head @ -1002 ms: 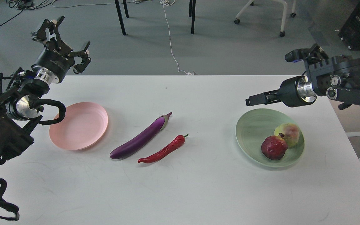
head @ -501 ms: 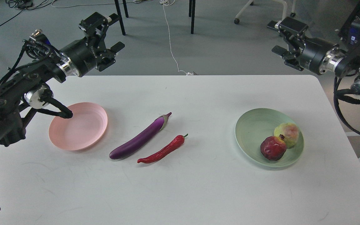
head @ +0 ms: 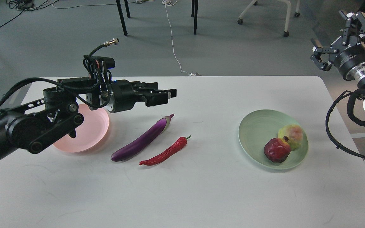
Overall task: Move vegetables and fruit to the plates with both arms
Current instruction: 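Lower the left gripper onto the red chili pepper and grasp it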
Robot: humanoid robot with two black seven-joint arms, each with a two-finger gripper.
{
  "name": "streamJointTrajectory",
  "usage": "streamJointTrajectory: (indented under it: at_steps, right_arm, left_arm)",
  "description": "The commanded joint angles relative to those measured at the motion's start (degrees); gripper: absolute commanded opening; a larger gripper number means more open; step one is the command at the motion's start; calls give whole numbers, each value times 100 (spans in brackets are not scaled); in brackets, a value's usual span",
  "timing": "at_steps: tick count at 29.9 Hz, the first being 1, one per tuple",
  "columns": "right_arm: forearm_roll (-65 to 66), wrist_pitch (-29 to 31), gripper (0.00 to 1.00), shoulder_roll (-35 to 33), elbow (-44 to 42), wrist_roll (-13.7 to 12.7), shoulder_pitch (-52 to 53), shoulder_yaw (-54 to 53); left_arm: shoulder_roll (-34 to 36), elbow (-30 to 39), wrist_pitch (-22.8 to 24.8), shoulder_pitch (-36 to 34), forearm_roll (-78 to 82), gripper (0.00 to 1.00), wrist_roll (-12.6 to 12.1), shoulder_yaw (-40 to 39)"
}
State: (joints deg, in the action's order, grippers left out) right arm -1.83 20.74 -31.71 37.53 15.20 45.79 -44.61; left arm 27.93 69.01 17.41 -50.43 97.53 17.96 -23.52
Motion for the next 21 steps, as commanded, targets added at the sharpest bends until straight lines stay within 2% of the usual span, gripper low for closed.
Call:
streamJointTrajectory:
  at_steps: [1, 3, 6, 13, 18, 21]
  right_arm:
    - [-89, 562, 99, 182, -684, -113, 9, -258]
    - [-273, 726, 99, 226, -895, -157, -26, -276]
    - [-546, 726, 99, 226, -967, -158, -289, -276]
    - [-582, 726, 99, 253, -958, -87, -738, -285]
    - [-591, 726, 99, 314, -958, -17, -747, -285]
    - [-591, 726, 99, 332, -949, -8, -756, -294]
  left_arm:
    - [-103, 130, -176, -46, 870, 85, -3, 496]
    - [-138, 148, -422, -38, 1555, 81, -3, 760]
    - [-217, 148, -634, -11, 2190, 80, -21, 1086]
    - [-674, 86, -687, 15, 2701, 80, -73, 1719]
    - [-596, 60, -695, 94, 2728, 80, -126, 1755]
    - [-438, 60, -696, 305, 2728, 72, -126, 1763]
